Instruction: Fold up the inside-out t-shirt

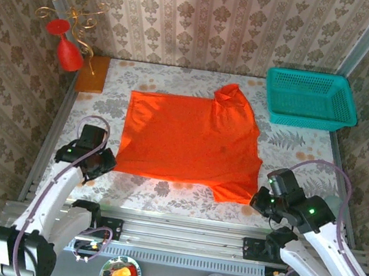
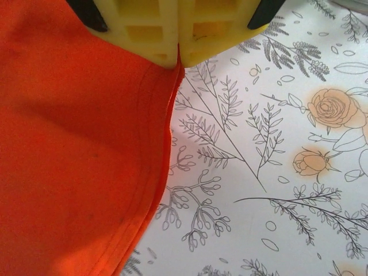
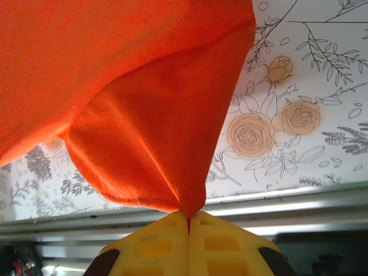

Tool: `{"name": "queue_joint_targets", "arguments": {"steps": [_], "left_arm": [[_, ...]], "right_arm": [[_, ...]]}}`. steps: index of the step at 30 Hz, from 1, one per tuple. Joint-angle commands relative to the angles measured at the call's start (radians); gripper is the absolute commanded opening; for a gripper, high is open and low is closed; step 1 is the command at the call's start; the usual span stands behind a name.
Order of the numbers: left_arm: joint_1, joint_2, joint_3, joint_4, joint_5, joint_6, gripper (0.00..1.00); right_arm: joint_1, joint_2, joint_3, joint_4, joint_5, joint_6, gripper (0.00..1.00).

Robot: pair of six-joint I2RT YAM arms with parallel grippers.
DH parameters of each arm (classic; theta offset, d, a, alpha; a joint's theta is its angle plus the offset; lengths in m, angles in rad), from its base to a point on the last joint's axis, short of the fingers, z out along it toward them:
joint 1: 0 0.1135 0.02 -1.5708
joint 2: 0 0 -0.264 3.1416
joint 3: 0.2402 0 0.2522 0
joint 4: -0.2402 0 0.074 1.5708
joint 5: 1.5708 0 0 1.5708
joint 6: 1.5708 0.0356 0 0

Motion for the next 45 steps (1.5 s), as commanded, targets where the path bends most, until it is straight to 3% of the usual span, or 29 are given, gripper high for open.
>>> {"name": "queue_joint_targets", "arguments": {"steps": [1,12,23,37,45], "left_arm": [[-0.002,-0.033,0.051,-0.08,0.021,-0.008,0.0],[0.005,0.227,0.156,0.114,0.087,0.141,0.0],[0.062,0.499,0.198,0.239,0.046,0.209,0.0],[0.075,0.695,0.268,0.295,0.064,0.247,0.0],[0.075,0.715,0.302,0.278,0.071,0.265,0.11]], "right_arm": [[0.007,-0.003,0.079,-0.097,-0.026,-0.004,0.0],[-0.03,0.344,0.278,0.129,0.203,-0.167,0.0],[-0.204,0.67,0.406,0.312,0.123,-0.342,0.0],[-0.242,0.951,0.533,0.34,0.101,-0.452,0.0],[-0.253,1.024,0.58,0.325,0.116,-0.486,0.02]]}}
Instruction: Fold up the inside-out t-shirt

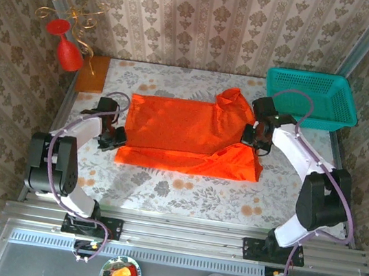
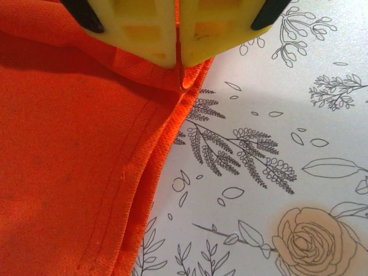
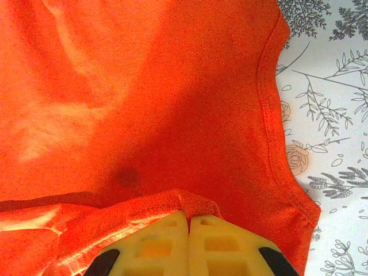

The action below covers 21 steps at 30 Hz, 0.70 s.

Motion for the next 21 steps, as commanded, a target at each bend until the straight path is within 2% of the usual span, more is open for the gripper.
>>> {"name": "queue_joint_targets", "arguments": {"steps": [1,3,5,8,11,15,21], "left_arm": [[0.009,-0.02,0.038,-0.032,-0.015,0.026,0.14],[0.009,-0.061,0.035,-0.041,-0.047,0.032,0.2],[0.003,-0.11,0.029,-0.06,-0.094,0.05,0.24],[0.0,-0.177,0.016,-0.086,-0.108,0.061,0.3],[-0.018,-0.232,-0.007,-0.093,-0.061,0.067,0.32],[-0.086,-0.265,-0.048,-0.071,0.017,0.063,0.31],[-0.165,-0.18,-0.138,0.033,0.113,0.013,0.18]], "right_arm": [[-0.005,0.017,0.042,-0.018,0.005,-0.034,0.04],[-0.005,0.012,0.057,-0.036,0.007,-0.037,0.14],[-0.004,-0.011,0.062,-0.056,0.022,-0.037,0.31],[-0.005,-0.061,0.045,-0.079,0.022,-0.038,0.43],[-0.003,-0.106,0.003,-0.094,-0.025,-0.025,0.48],[-0.003,-0.16,-0.104,-0.048,-0.17,0.013,0.52],[-0.003,-0.136,-0.26,0.122,-0.393,0.06,0.61]]}}
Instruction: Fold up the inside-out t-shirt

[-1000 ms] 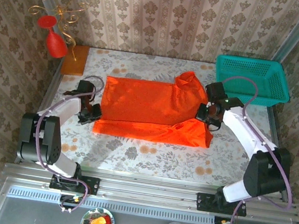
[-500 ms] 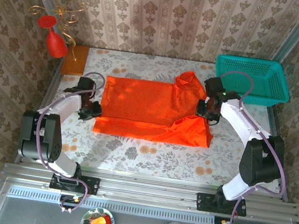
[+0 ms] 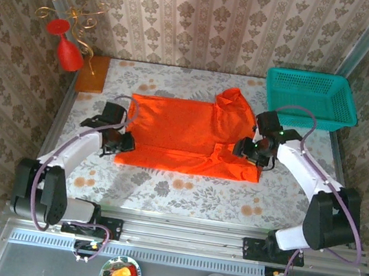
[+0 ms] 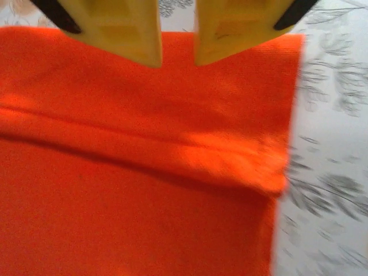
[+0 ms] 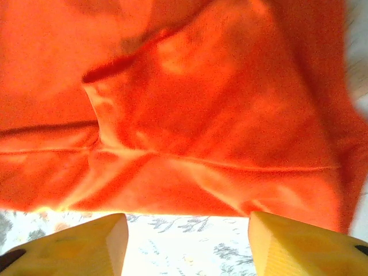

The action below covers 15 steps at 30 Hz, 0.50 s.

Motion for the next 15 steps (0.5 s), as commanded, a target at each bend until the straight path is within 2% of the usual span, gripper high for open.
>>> {"name": "queue_joint_targets", "arguments": {"steps": [1,3,7,11,15], "left_arm": [[-0.014,0.071,-0.047,0.054,0.065,-0.02,0.15],[-0.013,0.123,-0.056,0.057,0.029,-0.022,0.12],[0.008,0.188,-0.061,0.037,-0.023,-0.03,0.1],[0.015,0.187,-0.077,0.002,-0.075,-0.028,0.11],[0.017,0.168,-0.094,0.002,-0.071,-0.029,0.11]], "right_arm": [[-0.003,0.051,-0.048,0.106,-0.168,0.022,0.63],[-0.008,0.104,-0.049,0.111,-0.164,0.006,0.64],[-0.059,0.159,-0.096,0.109,-0.058,0.009,0.7],[-0.094,0.124,-0.18,0.096,0.024,0.018,0.89],[-0.097,0.105,-0.2,0.085,0.027,0.015,0.91]]}}
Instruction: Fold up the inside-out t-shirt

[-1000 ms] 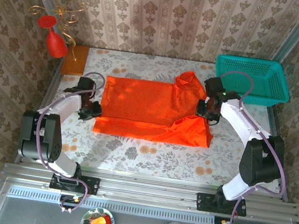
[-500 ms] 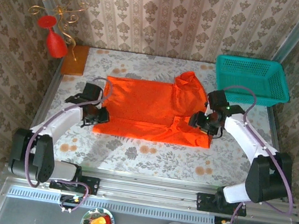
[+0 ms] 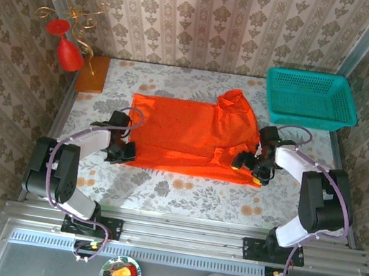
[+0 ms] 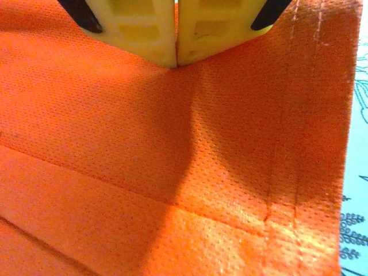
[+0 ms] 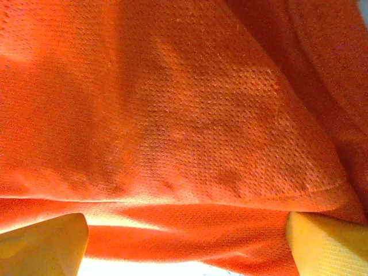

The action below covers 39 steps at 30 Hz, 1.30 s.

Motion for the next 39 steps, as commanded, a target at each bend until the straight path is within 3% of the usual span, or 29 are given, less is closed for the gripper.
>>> {"name": "queue_joint_targets", "arguments": {"steps": [1,8,16,25,33,39], "left_arm": [[0.009,-0.01,-0.037,-0.047,-0.056,-0.012,0.11],[0.002,-0.074,-0.02,-0.049,-0.037,-0.015,0.12],[0.0,-0.044,-0.023,-0.047,-0.031,-0.013,0.12],[0.002,-0.025,-0.039,-0.059,-0.048,-0.016,0.12],[-0.003,-0.041,-0.021,-0.062,-0.032,-0.02,0.12],[-0.011,-0.105,0.048,-0.081,-0.006,-0.013,0.2]], "right_arm": [[-0.003,-0.027,-0.028,-0.03,0.048,0.006,0.91],[-0.018,-0.155,-0.004,-0.04,0.091,0.014,0.9],[-0.04,-0.036,0.032,-0.004,0.037,-0.014,0.89],[-0.09,0.03,-0.009,-0.023,0.141,0.001,0.89],[-0.088,-0.065,-0.01,-0.057,0.14,0.008,0.87],[-0.055,-0.204,0.032,-0.097,0.088,0.017,0.84]]}}
